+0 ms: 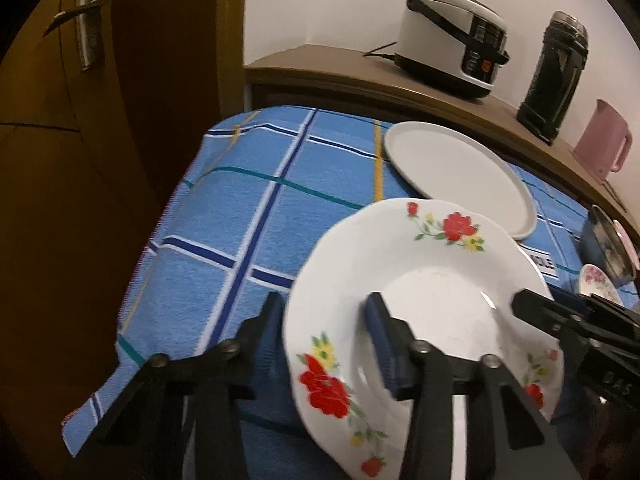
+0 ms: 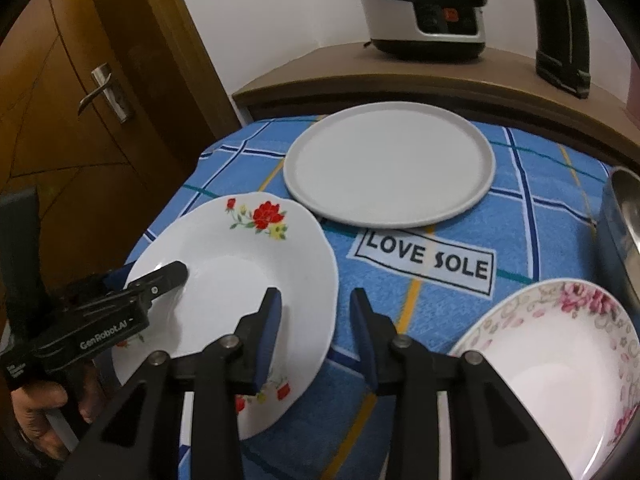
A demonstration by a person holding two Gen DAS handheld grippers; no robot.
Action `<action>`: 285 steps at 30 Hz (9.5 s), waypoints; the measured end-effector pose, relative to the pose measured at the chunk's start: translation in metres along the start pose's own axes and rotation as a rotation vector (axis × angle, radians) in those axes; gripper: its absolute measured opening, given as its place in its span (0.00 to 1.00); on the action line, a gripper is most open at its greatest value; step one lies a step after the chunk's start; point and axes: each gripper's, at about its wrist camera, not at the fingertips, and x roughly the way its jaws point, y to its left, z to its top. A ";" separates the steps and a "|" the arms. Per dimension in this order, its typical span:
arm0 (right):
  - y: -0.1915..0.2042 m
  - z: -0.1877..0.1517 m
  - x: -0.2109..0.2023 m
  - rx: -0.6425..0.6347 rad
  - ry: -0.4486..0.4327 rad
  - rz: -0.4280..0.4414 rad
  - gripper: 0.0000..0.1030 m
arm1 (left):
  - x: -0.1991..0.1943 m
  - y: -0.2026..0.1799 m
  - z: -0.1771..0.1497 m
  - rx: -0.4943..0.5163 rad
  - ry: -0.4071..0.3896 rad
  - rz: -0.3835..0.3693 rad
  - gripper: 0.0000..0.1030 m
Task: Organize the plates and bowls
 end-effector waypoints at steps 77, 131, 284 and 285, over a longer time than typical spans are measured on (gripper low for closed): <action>-0.106 0.096 0.018 0.203 -0.038 -0.078 0.21 | 0.087 -0.090 0.131 0.138 -0.070 -0.114 0.41; -0.128 0.005 -0.149 0.255 -0.322 -0.214 0.67 | -0.016 -0.129 0.038 0.142 -0.172 -0.084 0.41; -0.107 -0.060 -0.109 0.225 -0.181 -0.126 0.19 | -0.014 -0.148 0.008 0.119 -0.006 -0.278 0.25; -0.107 -0.055 -0.107 0.228 -0.182 -0.121 0.19 | -0.014 -0.146 0.010 0.118 -0.010 -0.276 0.25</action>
